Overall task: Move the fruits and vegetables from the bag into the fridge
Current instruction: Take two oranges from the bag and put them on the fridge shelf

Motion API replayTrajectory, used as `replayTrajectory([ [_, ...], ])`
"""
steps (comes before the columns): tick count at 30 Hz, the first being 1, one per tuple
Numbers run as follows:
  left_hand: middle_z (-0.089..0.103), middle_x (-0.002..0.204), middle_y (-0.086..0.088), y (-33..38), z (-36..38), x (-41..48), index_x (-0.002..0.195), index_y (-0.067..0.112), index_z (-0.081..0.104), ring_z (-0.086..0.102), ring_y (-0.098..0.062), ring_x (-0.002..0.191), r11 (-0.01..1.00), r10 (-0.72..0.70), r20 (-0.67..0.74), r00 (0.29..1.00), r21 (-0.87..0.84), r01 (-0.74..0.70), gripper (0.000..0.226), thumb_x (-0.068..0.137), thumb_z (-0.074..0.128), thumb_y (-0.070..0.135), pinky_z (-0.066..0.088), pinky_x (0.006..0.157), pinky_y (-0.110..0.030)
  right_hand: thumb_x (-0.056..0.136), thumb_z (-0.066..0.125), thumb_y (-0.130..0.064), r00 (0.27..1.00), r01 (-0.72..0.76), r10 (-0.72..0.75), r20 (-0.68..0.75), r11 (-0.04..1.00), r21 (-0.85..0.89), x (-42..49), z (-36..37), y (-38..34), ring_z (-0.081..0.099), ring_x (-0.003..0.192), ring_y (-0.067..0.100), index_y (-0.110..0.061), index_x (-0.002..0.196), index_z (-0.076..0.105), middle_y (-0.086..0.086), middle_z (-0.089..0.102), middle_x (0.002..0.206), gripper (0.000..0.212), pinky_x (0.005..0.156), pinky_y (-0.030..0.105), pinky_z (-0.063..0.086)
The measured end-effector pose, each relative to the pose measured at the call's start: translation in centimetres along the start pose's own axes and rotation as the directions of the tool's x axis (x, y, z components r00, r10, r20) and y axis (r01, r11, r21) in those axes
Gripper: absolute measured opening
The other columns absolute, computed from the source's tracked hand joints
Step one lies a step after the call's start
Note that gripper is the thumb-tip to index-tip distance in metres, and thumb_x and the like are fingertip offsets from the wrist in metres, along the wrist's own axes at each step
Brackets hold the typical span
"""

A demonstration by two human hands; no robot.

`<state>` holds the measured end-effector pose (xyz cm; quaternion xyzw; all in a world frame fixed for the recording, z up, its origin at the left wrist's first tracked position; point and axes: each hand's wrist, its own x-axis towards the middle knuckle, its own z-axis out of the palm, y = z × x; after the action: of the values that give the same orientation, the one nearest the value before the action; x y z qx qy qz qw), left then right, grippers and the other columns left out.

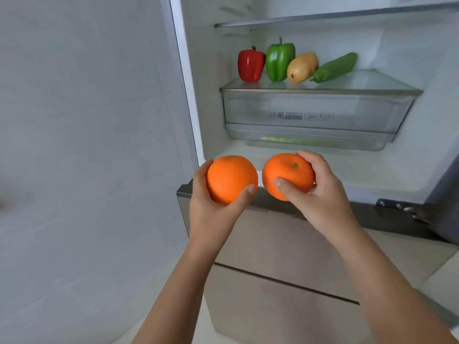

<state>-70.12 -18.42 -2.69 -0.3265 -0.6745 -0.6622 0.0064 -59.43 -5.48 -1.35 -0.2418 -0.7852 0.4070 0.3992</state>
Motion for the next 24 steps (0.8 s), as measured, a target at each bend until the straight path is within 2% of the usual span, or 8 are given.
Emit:
replayTrajectory([
  [4, 0.042, 0.104, 0.031, -0.3, 1.6, 4.7, 0.122, 0.038, 0.037, 0.049, 0.020, 0.088, 0.999, 0.024, -0.004, 1.000, -0.040, -0.024, 0.073, 0.063, 0.081, 0.042, 0.044, 0.063, -0.003, 0.072, 0.072, -0.033, 0.997, 0.004, -0.007, -0.076, 0.999, -0.035, 4.5, 0.6, 0.0, 0.050, 0.105, 0.015, -0.030, 0.127, 0.043, -0.009, 0.050, 0.117, 0.062, 0.084, 0.027, 0.039],
  [7, 0.044, 0.106, 0.030, 0.0, 2.9, 8.5, 0.124, 0.036, 0.038, 0.048, 0.019, 0.091, 0.997, 0.072, -0.014, 0.997, -0.034, -0.072, 0.075, 0.058, 0.071, 0.050, 0.046, 0.065, -0.006, 0.071, 0.071, -0.033, 0.990, 0.036, -0.040, -0.132, 0.999, -0.032, 8.2, 0.7, -0.3, 0.049, 0.103, 0.012, -0.030, 0.125, 0.044, -0.011, 0.050, 0.113, 0.060, 0.083, 0.024, 0.035],
  [10, 0.047, 0.106, 0.029, 0.8, 4.7, 12.1, 0.122, 0.035, 0.040, 0.049, 0.019, 0.092, 0.989, 0.139, -0.012, 0.990, -0.049, -0.140, 0.073, 0.058, 0.071, 0.051, 0.044, 0.066, -0.003, 0.072, 0.070, -0.033, 0.979, 0.095, -0.098, -0.181, 0.995, -0.022, 11.6, 0.6, -0.4, 0.049, 0.101, 0.010, -0.030, 0.124, 0.045, -0.012, 0.049, 0.111, 0.057, 0.084, 0.026, 0.038],
  [15, 0.047, 0.103, 0.025, 2.9, 7.8, 17.2, 0.119, 0.032, 0.042, 0.048, 0.024, 0.084, 0.968, 0.221, 0.020, 0.975, -0.122, -0.217, 0.073, 0.059, 0.079, 0.049, 0.040, 0.062, 0.000, 0.072, 0.070, -0.039, 0.956, 0.120, -0.120, -0.267, 0.993, -0.014, 16.5, -0.8, -0.9, 0.051, 0.098, 0.009, -0.029, 0.124, 0.045, -0.012, 0.050, 0.111, 0.058, 0.084, 0.027, 0.042],
  [18, 0.047, 0.100, 0.027, 3.6, 9.1, 19.5, 0.116, 0.033, 0.042, 0.048, 0.026, 0.083, 0.955, 0.259, 0.013, 0.966, -0.153, -0.254, 0.069, 0.060, 0.077, 0.050, 0.039, 0.062, 0.001, 0.072, 0.070, -0.040, 0.942, 0.167, -0.167, -0.290, 0.986, -0.025, 18.7, -1.7, -1.1, 0.052, 0.088, -0.003, -0.035, 0.116, 0.046, -0.021, 0.050, 0.102, 0.050, 0.073, 0.010, 0.040],
  [20, 0.048, 0.099, 0.028, 3.7, 9.8, 20.6, 0.115, 0.033, 0.043, 0.048, 0.026, 0.083, 0.949, 0.271, 0.014, 0.963, -0.172, -0.264, 0.067, 0.061, 0.079, 0.046, 0.039, 0.063, 0.001, 0.072, 0.069, -0.038, 0.941, 0.178, -0.181, -0.287, 0.983, -0.037, 19.6, -2.2, -1.4, 0.049, 0.086, -0.010, -0.042, 0.108, 0.043, -0.029, 0.046, 0.097, 0.045, 0.067, 0.005, 0.036],
  [22, 0.049, 0.100, 0.027, 3.8, 10.3, 21.6, 0.116, 0.033, 0.044, 0.048, 0.025, 0.084, 0.944, 0.286, 0.016, 0.958, -0.175, -0.279, 0.066, 0.059, 0.075, 0.045, 0.039, 0.064, 0.001, 0.071, 0.067, -0.038, 0.933, 0.184, -0.195, -0.301, 0.981, -0.064, 20.3, -2.7, -1.5, 0.050, 0.086, -0.005, -0.042, 0.109, 0.043, -0.030, 0.046, 0.096, 0.045, 0.067, 0.005, 0.035],
  [24, 0.049, 0.101, 0.026, 4.3, 10.4, 22.8, 0.118, 0.034, 0.044, 0.049, 0.025, 0.084, 0.941, 0.291, 0.003, 0.957, -0.180, -0.286, 0.069, 0.056, 0.071, 0.049, 0.040, 0.064, 0.001, 0.071, 0.068, -0.039, 0.920, 0.185, -0.207, -0.334, 0.978, -0.097, 20.9, -3.3, -1.7, 0.050, 0.088, 0.003, -0.037, 0.116, 0.045, -0.021, 0.050, 0.101, 0.051, 0.068, 0.007, 0.034],
])
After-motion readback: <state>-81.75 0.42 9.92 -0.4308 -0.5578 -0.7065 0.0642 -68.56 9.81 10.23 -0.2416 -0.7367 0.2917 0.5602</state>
